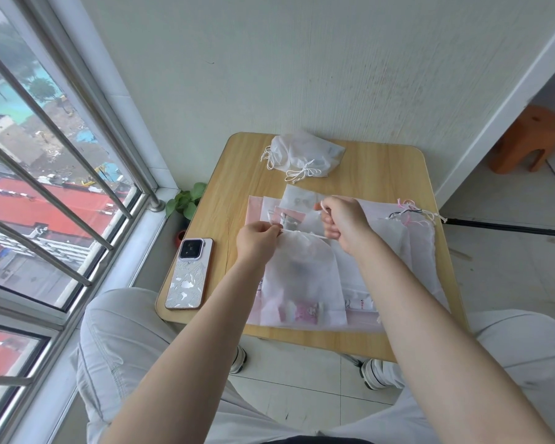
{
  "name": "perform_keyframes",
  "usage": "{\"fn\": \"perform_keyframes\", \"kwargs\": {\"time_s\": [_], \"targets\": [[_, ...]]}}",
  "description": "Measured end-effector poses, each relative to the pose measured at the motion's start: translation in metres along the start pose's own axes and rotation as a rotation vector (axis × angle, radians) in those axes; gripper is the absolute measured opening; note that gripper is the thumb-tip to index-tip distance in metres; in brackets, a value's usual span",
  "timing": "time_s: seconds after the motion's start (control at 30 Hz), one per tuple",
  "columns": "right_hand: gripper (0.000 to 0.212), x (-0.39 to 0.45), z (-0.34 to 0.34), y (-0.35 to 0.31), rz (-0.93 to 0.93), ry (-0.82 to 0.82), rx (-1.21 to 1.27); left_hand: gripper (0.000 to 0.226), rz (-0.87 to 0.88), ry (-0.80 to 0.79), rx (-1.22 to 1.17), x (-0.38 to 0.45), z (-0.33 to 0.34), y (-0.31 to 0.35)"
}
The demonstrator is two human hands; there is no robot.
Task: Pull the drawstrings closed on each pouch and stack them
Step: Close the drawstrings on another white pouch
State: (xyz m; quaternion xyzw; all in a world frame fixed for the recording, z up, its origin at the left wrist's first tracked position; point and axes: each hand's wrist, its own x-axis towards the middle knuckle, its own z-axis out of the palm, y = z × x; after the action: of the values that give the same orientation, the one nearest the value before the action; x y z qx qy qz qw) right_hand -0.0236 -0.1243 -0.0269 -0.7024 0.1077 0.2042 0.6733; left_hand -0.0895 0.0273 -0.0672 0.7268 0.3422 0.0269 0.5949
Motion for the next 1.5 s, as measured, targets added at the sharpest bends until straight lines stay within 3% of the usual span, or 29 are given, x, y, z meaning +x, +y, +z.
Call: {"fn": "perform_keyframes", "kwargs": {"time_s": [0.1, 0.2, 0.3, 0.43, 0.5, 0.53, 0.6, 0.67, 0.73, 0.83, 0.97, 1.07, 1.2, 1.3, 1.5], "targets": [[0.022, -0.009, 0.0, -0.011, -0.084, -0.041, -0.366, 0.022, 0.018, -0.029, -0.006, -0.002, -0.003, 0.003], [0.033, -0.012, -0.003, -0.017, -0.157, -0.191, -0.817, 0.019, 0.032, -0.063, -0.019, -0.004, -0.007, 0.009], [0.022, -0.011, -0.002, -0.015, -0.143, -0.383, -1.022, 0.02, 0.064, -0.078, -0.024, -0.007, -0.009, 0.016], [0.023, -0.006, -0.003, -0.01, -0.206, -0.393, -0.997, 0.016, 0.129, 0.115, 0.142, -0.002, -0.015, 0.016], [0.022, -0.006, -0.003, -0.009, -0.224, -0.39, -0.986, 0.046, 0.305, 0.206, 0.416, 0.001, -0.02, 0.011], [0.021, -0.007, -0.002, -0.008, -0.227, -0.39, -0.981, 0.058, 0.439, 0.177, 0.511, 0.001, -0.019, 0.009], [0.02, -0.008, 0.0, -0.008, -0.234, -0.398, -0.964, 0.052, 0.591, -0.029, 0.492, -0.002, -0.016, 0.012], [0.018, -0.008, 0.002, -0.007, -0.242, -0.404, -0.955, 0.031, 0.525, -0.232, 0.425, -0.007, -0.011, 0.017], [0.018, -0.008, 0.003, -0.008, -0.241, -0.398, -0.952, 0.022, 0.463, -0.282, 0.51, -0.008, -0.009, 0.02], [0.018, -0.009, 0.001, -0.008, -0.24, -0.411, -0.958, 0.024, 0.431, -0.231, 0.723, -0.008, -0.011, 0.023], [0.022, -0.007, 0.001, -0.004, -0.268, -0.423, -0.984, 0.043, 0.467, -0.094, 0.965, -0.007, -0.018, 0.027], [0.022, -0.01, 0.001, -0.003, -0.279, -0.448, -0.988, 0.051, 0.399, -0.248, 0.858, -0.007, -0.022, 0.031], [0.02, -0.011, 0.001, -0.002, -0.275, -0.442, -0.997, 0.031, 0.222, -0.5, 0.394, -0.014, -0.026, 0.036], [0.022, -0.009, 0.001, -0.001, -0.26, -0.419, -0.997, 0.023, 0.218, -0.519, 0.219, -0.017, -0.026, 0.034], [0.022, -0.016, -0.002, -0.003, -0.249, -0.405, -0.984, 0.02, 0.229, -0.55, 0.101, -0.017, -0.019, 0.025]]}}
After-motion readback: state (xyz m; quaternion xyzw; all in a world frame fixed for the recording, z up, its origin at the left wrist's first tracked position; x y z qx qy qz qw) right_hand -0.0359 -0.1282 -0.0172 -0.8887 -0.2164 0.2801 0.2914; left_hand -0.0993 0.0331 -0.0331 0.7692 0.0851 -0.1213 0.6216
